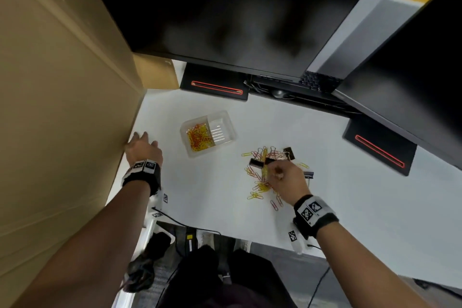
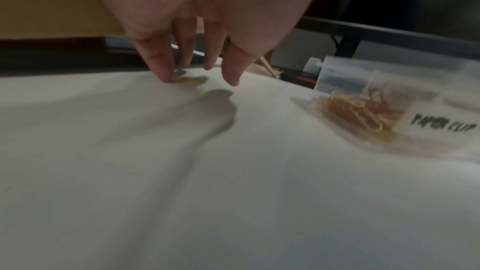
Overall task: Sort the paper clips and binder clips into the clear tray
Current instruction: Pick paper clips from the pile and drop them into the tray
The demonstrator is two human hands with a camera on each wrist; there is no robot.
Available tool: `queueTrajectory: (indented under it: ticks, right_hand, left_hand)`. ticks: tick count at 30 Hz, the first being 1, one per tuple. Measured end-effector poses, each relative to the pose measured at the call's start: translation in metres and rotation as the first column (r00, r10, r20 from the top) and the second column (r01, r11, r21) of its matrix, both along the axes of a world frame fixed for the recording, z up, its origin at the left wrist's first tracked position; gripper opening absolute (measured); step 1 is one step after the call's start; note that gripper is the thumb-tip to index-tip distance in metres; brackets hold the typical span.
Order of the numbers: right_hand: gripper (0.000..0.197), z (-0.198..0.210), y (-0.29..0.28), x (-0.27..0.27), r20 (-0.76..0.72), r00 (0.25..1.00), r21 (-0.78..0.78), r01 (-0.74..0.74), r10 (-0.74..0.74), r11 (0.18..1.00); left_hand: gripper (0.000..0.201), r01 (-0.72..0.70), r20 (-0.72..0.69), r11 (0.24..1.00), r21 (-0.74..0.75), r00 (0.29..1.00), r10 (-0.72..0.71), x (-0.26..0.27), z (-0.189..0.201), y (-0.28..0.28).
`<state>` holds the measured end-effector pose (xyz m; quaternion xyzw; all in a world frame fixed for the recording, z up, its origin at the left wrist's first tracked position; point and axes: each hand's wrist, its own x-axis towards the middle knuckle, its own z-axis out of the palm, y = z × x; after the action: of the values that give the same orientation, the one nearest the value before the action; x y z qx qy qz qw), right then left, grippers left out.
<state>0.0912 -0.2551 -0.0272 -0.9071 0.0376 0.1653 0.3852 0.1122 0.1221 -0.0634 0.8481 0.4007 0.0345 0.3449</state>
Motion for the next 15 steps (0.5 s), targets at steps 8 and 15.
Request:
queueTrajectory:
  ticks: [8,15]
  right_hand:
    - [0.065,-0.027,-0.010,-0.029,-0.047,0.890,-0.399,-0.433,0.454,0.808]
    - [0.030,-0.040,-0.010,-0.032,0.095,0.890,-0.416,-0.371,0.445,0.830]
  left_hand:
    - [0.041,-0.057,-0.048,0.998,-0.036,0.997,0.055,-0.014,-0.004,-0.008]
    - [0.037,0.104,-0.113,0.993,0.055,0.989,-0.098,-0.021,-0.002,-0.016]
